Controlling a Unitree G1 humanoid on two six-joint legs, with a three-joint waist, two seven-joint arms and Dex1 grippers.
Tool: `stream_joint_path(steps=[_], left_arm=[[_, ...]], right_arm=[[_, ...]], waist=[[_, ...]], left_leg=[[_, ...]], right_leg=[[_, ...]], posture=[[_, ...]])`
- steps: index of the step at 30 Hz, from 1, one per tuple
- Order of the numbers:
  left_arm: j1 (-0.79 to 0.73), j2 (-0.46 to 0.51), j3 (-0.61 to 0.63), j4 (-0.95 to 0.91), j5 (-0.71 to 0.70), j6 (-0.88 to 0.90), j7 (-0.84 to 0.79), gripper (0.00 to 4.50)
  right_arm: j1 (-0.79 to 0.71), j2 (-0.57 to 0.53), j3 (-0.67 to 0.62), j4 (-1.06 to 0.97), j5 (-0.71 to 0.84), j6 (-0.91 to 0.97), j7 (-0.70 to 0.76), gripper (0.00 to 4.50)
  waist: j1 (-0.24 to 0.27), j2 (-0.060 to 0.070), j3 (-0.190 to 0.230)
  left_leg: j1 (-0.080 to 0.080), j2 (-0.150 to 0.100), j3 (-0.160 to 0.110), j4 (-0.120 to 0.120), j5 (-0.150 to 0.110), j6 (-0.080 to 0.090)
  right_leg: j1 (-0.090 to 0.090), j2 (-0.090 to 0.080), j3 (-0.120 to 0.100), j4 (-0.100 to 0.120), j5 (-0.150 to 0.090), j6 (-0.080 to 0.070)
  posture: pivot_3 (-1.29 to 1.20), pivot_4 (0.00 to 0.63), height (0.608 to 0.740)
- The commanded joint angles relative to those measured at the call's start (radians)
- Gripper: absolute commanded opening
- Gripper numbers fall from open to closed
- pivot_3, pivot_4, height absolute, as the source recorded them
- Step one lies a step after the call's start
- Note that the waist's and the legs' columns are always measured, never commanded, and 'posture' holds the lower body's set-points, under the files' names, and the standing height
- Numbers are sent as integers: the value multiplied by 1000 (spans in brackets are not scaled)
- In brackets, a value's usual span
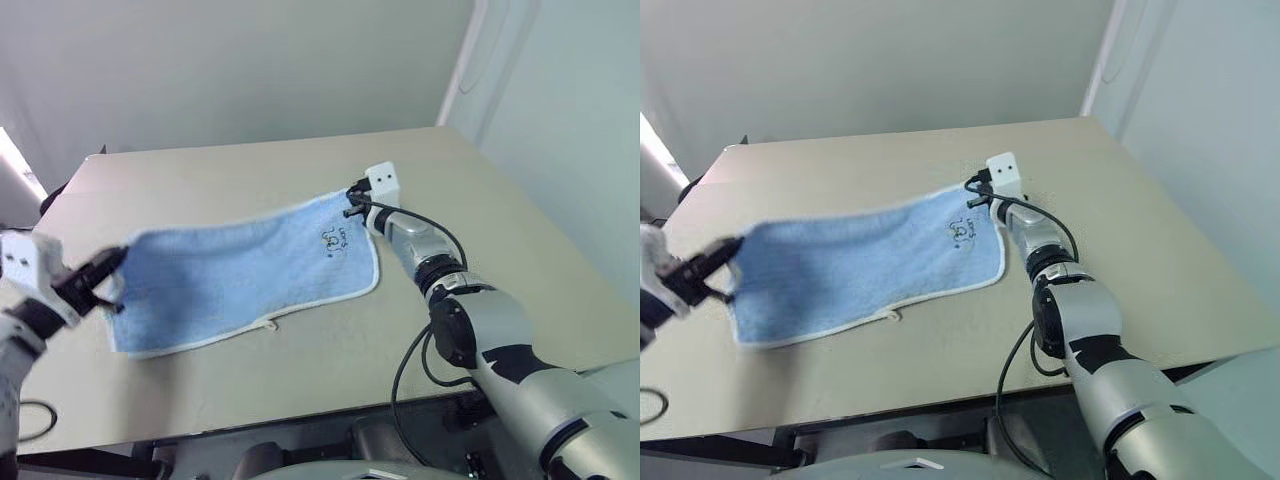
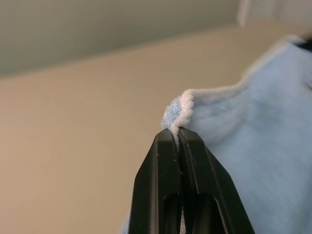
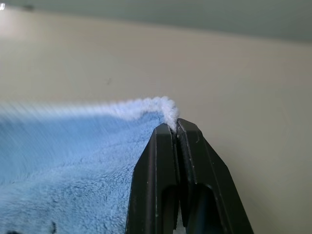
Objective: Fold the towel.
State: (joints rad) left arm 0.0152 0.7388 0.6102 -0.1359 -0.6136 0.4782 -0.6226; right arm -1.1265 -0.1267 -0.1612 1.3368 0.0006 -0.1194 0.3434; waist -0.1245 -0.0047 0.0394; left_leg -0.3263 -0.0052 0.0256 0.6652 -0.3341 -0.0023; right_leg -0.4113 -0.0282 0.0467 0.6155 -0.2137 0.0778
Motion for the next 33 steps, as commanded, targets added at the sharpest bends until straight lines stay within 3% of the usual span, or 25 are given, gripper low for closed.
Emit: stream_joint_path(steps=[1,8,13,16,20,24,29,33], left_arm=[[-185,48,-55,191,114,-75,70,19],[-759,60,-240,874,369,-449,182,19],[-885,53,-309,1094,432,-659,112,19],[-805,44,-285,1046,378,-711,8,19],[-553,51,-260,839,310,-692,-130,19],[-310,52,-222,622,270,-651,-166,19],[-87,58,-165,450,244,-583,-170,19],[88,59,-131,309,229,-550,-212,19]], right_arm=[[-70,-23,-34,-37,27,-78,-24,0],[-139,-65,-41,-32,9,-189,-117,0],[-117,-101,-35,-63,0,-422,-91,0],[-39,-94,-46,-97,46,-559,48,0],[98,-84,-70,-177,140,-640,240,0],[237,-89,-83,-305,248,-641,402,0],[500,-142,-59,-603,402,-490,645,0],[699,-221,-33,-841,469,-301,731,0]], waist=[[2,0,0],[5,-3,-2],[-3,-2,-2],[-7,-2,-2],[-9,-2,-2],[1,-2,-2],[31,-3,-2],[54,-2,-1]], left_leg=[[0,0,0,0,0,0],[-16,-2,-2,0,3,-6],[-24,-2,-2,-3,6,-11],[-30,-1,-1,-5,6,-11],[-30,0,-1,-5,4,-7],[-29,0,-1,-2,3,-6],[-24,0,-1,0,3,-6],[-12,0,1,0,3,-6]], right_leg=[[0,0,0,0,0,0],[-16,-2,-2,3,2,0],[-25,-3,-2,3,2,0],[-31,-3,-1,3,2,0],[-31,-3,-1,3,2,0],[-30,-5,0,7,2,0],[-26,-6,-1,11,2,-1],[-15,-7,-2,10,1,-2]], posture=[[0,0,740],[0,0,740],[0,0,740],[0,0,740],[0,0,740],[0,0,740],[0,0,740],[0,0,740]])
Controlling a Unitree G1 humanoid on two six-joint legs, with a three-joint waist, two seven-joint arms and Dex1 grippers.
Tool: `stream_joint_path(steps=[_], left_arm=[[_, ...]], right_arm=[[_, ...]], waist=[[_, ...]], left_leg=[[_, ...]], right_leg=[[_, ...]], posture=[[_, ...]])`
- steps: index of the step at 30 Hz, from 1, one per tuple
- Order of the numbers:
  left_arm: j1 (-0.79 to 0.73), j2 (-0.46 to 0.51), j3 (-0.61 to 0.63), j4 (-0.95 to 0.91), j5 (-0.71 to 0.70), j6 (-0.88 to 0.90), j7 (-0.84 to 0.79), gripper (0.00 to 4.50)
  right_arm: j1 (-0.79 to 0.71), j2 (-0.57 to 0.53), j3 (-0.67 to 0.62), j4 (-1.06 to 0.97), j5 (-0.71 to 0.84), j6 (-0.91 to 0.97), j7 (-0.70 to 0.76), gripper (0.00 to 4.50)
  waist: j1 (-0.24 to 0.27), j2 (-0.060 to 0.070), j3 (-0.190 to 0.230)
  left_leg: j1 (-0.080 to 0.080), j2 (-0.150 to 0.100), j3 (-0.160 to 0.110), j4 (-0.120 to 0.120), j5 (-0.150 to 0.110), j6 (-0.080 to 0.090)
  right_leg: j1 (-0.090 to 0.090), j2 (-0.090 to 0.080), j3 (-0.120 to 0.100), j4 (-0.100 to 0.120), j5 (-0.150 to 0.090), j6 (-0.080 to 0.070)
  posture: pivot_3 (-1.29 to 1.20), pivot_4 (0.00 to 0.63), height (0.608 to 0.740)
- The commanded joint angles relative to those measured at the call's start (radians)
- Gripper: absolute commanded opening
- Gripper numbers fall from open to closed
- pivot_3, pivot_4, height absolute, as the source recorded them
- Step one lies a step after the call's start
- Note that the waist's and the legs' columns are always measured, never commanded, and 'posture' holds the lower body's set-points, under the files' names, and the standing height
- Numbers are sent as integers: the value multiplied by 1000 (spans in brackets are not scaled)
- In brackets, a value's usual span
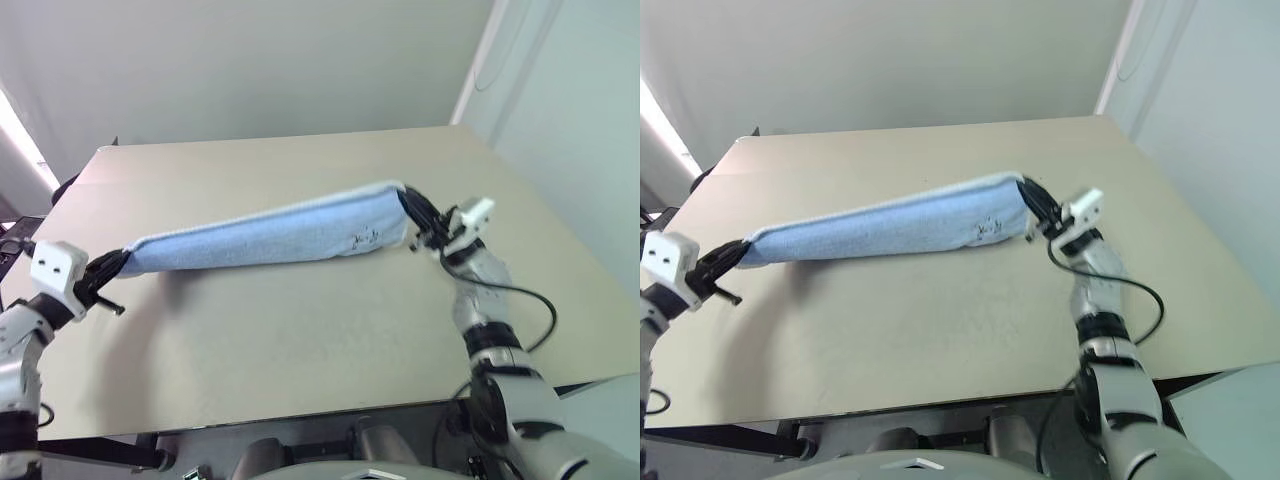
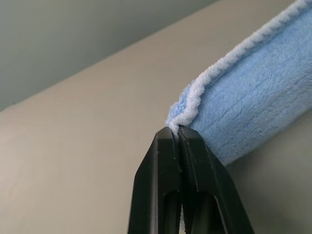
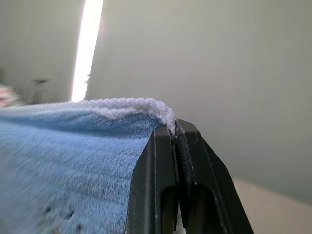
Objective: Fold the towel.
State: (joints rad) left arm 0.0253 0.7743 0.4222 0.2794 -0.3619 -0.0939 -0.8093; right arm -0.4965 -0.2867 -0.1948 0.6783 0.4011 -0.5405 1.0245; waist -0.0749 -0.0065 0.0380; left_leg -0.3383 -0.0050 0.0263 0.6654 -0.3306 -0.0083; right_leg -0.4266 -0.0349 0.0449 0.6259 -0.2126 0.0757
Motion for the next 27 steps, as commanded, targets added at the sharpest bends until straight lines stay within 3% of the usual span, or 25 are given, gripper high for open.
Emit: stream_joint_path(steps=[1,7,14,17,27], left_arm=[[136,26,70,-148,-29,34,-43,19],[419,38,185,-327,-94,139,-136,19],[560,42,252,-366,-93,169,-208,19],[507,51,220,-343,-84,183,-202,19],[102,35,27,-72,14,197,-114,19]], right_arm=[[133,-96,6,-272,100,213,64,0],[406,-262,-8,-632,189,573,28,0],[554,-383,-32,-882,259,846,-26,0],[538,-357,-26,-892,245,820,-49,0],[373,-255,108,-723,82,843,-191,0]], waist=[[7,0,0],[18,-2,0],[30,-5,2],[32,-11,3],[31,-14,1]], left_leg=[[0,0,0,0,0,0],[1,2,1,1,0,0],[3,3,2,2,0,0],[5,3,2,2,0,0],[1,2,2,2,0,1]], right_leg=[[0,0,1,0,0,0],[0,2,1,1,-8,-8],[1,8,0,2,-11,-6],[1,8,-1,1,-11,-6],[0,8,-2,-1,-9,-7]], posture=[[0,0,740],[0,0,740],[0,0,740],[0,0,740],[0,0,740]])
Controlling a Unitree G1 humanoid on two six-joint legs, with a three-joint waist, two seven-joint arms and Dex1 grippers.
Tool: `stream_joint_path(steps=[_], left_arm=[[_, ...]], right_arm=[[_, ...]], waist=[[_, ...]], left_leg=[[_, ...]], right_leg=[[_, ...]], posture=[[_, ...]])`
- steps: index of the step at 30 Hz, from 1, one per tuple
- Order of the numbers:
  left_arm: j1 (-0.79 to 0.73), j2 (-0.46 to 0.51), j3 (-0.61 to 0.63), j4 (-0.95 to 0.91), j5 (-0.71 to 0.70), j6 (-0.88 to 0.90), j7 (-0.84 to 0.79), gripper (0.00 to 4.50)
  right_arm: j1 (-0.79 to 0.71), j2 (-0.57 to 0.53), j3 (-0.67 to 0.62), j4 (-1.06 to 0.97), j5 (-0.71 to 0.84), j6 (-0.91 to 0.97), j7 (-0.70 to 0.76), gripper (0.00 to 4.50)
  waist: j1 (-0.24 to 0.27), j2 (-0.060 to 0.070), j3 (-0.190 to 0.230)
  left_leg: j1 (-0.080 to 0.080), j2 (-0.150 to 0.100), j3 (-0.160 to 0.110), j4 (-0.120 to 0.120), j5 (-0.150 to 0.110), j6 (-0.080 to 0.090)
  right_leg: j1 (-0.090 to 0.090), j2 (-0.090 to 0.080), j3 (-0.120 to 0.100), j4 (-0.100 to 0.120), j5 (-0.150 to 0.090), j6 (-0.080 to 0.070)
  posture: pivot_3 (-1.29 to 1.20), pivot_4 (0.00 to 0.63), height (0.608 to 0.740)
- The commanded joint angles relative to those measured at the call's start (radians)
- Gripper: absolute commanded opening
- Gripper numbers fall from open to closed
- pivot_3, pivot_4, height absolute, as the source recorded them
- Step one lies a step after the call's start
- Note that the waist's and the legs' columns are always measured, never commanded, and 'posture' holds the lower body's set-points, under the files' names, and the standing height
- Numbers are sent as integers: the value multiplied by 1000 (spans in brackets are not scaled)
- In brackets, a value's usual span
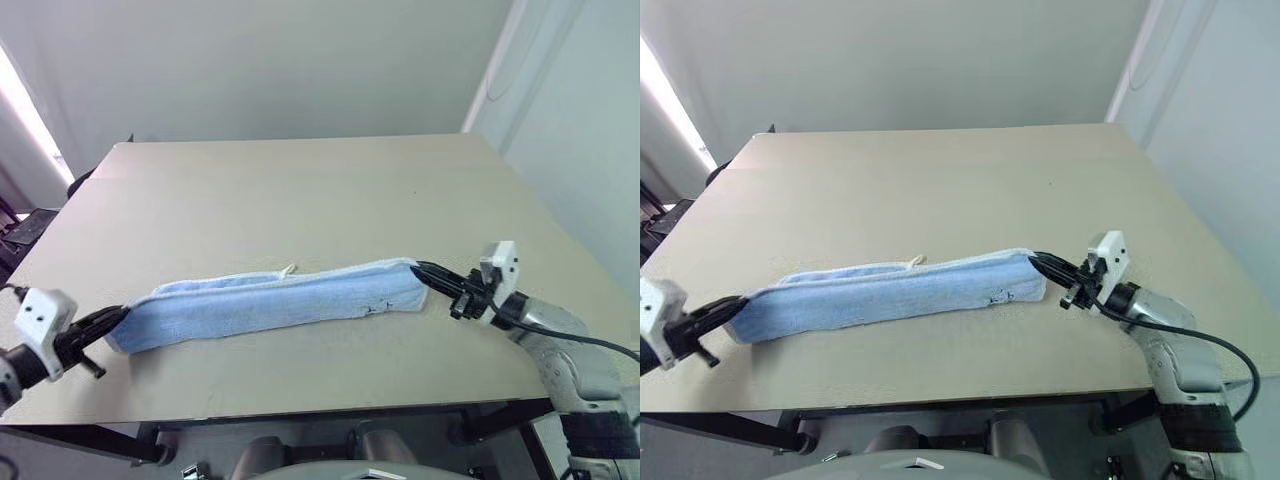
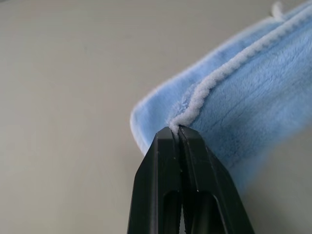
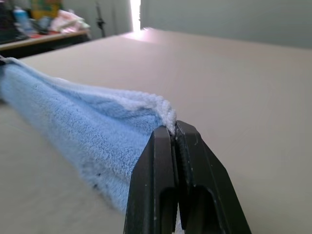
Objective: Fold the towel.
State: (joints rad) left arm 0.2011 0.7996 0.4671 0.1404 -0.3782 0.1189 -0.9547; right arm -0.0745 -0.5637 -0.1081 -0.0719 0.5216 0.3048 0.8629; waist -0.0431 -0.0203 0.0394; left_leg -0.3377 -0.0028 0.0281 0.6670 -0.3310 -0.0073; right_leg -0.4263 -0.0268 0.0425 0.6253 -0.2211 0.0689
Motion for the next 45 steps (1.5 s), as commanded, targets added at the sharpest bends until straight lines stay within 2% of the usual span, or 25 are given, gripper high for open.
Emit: stream_joint_path(steps=[1,7,13,17,24,25,27,32,34,37,39,41,45], left_arm=[[-105,11,-30,93,36,-14,37,19],[-252,4,-108,241,92,-48,55,19],[-335,-12,-154,350,121,-113,51,19],[-369,-35,-156,384,110,-140,55,1012],[-401,-48,-140,423,129,-181,132,3564],[-407,-49,-127,424,127,-192,158,3890],[-404,-52,-105,384,100,-165,182,3904],[-285,-57,-94,99,-9,-8,126,3904],[-218,-48,-99,-36,-51,87,112,3904],[-139,-53,-104,-187,-86,170,115,3904],[-82,-54,-123,-277,-89,205,110,3904],[-50,-59,-140,-324,-76,215,112,3904],[-38,-93,-190,-368,-77,248,122,3904]], right_arm=[[-65,29,37,45,-61,-1,-44,0],[-159,100,88,172,-149,19,-129,0],[-203,143,98,244,-182,15,-156,0],[-242,190,74,309,-200,-38,-205,1024],[-300,235,43,358,-195,-99,-240,3636],[-312,232,30,350,-179,-63,-249,4002],[-341,209,-4,323,-115,104,-261,4443],[-412,99,-56,330,11,531,-239,4443],[-466,35,-70,385,80,719,-168,4443],[-541,-38,-90,479,136,886,-98,4443],[-571,-129,-35,533,177,1001,64,4443],[-581,-190,14,566,195,1047,183,4443],[-541,-250,81,608,178,1080,276,4443]], waist=[[-1,0,0],[0,-1,0],[1,-1,-1],[-1,-2,-1],[0,-2,-1],[0,-2,-1],[0,-2,-1],[1,-2,-1],[0,-1,-1],[-1,0,0],[-1,1,0],[1,3,1],[0,3,1]], left_leg=[[0,0,0,0,0,0],[0,0,0,0,0,0],[0,0,0,0,0,0],[0,0,0,0,0,0],[0,0,-1,1,0,0],[0,0,-1,0,0,0],[0,0,-1,1,0,0],[-1,0,-1,0,0,0],[-1,-1,-1,-1,0,0],[-1,-1,-1,-1,0,0],[-1,0,-1,-1,0,0],[-1,0,-1,-1,0,0],[0,0,-1,1,0,1]], right_leg=[[-1,0,0,0,1,2],[-1,-1,1,1,2,2],[-1,-2,0,2,2,3],[-1,-2,1,3,2,3],[-1,-3,1,4,3,3],[-1,-3,1,4,3,3],[-2,-4,1,4,3,3],[-2,-7,1,4,3,3],[-3,-8,1,4,3,3],[-3,-8,1,3,3,2],[-3,-6,1,4,2,2],[-2,-4,1,3,2,1],[0,1,0,2,2,2]], posture=[[0,0,740],[0,0,740],[0,0,740],[0,0,740],[0,0,740],[0,0,740],[0,0,740],[0,0,740],[0,0,740],[0,0,740],[0,0,740],[0,0,740],[0,0,740]])
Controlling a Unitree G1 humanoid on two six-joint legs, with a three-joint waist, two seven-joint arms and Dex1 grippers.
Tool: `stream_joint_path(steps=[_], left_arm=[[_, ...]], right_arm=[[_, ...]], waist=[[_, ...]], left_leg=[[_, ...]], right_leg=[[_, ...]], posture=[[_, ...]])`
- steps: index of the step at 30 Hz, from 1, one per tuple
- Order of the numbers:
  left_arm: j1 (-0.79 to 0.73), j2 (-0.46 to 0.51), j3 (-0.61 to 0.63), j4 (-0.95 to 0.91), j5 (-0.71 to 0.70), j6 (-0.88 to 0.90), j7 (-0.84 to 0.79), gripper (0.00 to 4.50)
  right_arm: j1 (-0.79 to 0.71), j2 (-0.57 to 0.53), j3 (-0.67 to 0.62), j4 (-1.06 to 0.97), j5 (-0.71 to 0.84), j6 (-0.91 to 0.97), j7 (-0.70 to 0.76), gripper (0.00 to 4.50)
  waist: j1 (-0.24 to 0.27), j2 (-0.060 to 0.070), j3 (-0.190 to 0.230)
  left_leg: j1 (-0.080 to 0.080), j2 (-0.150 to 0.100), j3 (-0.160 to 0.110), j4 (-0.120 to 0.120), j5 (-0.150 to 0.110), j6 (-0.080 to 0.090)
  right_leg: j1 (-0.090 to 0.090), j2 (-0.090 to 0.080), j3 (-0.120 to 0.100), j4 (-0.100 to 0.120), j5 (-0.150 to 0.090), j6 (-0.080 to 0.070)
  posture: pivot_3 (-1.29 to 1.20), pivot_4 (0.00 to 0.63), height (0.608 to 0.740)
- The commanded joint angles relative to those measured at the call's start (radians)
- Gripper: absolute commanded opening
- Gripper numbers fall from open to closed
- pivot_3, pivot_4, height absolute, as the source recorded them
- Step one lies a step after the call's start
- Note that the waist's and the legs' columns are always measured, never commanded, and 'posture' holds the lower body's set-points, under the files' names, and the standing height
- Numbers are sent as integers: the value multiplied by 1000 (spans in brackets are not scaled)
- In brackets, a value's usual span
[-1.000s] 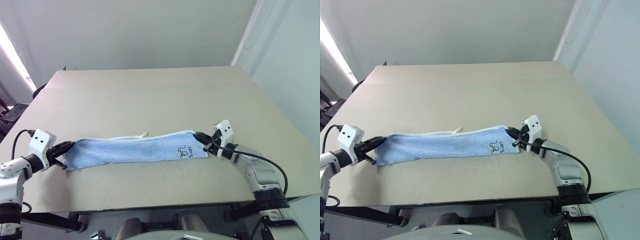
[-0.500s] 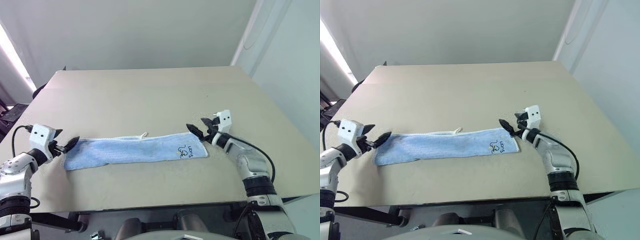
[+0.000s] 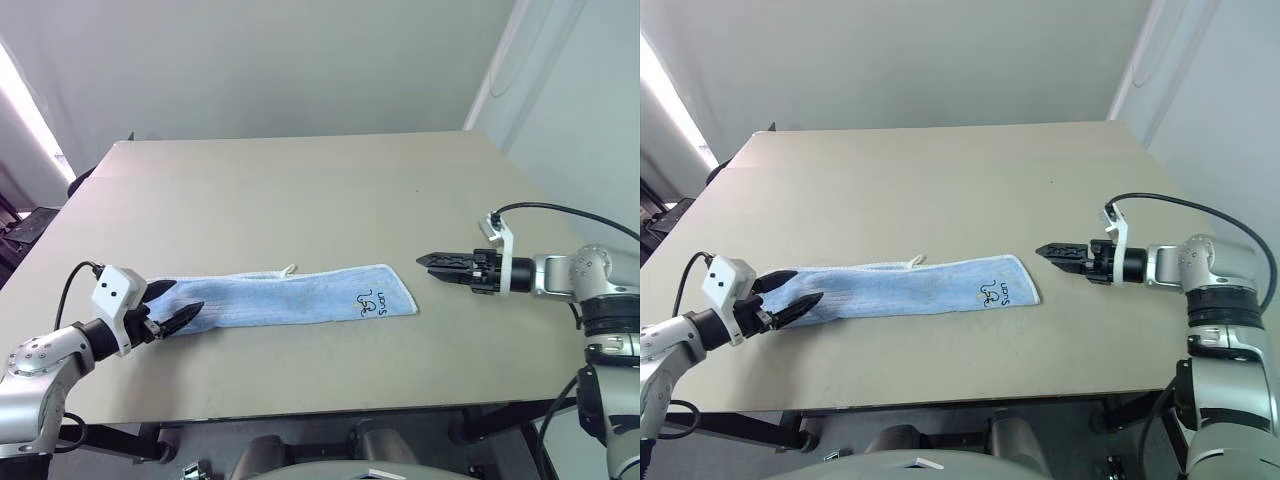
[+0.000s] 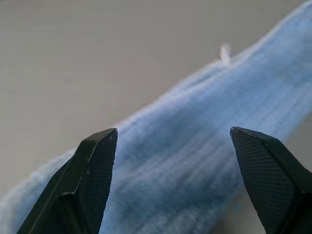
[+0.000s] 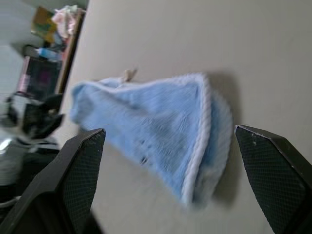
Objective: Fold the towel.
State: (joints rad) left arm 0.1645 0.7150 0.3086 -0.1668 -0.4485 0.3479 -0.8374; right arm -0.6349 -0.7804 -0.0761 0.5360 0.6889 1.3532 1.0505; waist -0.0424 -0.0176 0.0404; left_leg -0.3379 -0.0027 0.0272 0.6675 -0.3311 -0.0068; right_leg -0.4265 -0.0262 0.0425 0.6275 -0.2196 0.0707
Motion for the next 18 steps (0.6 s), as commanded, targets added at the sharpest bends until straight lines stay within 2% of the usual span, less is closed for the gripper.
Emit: stream_joint_path(steps=[1,9,18], left_arm=[[3,-13,-47,-75,-7,28,1,3904],[-22,-34,-114,-74,26,20,13,3904],[-61,-43,-135,-78,43,62,45,3904]], right_arm=[[36,-44,65,-15,18,44,113,4443],[72,-36,144,-47,11,80,167,4443],[-25,135,72,163,-18,61,70,4443]], waist=[[0,0,0],[-3,0,0],[-2,0,0]], left_leg=[[0,0,0,0,0,0],[0,0,3,1,0,0],[0,-1,2,1,0,0]], right_leg=[[0,0,0,0,0,0],[2,2,3,1,-2,4],[1,2,3,1,1,1]], posture=[[0,0,740],[0,0,740],[0,0,740]])
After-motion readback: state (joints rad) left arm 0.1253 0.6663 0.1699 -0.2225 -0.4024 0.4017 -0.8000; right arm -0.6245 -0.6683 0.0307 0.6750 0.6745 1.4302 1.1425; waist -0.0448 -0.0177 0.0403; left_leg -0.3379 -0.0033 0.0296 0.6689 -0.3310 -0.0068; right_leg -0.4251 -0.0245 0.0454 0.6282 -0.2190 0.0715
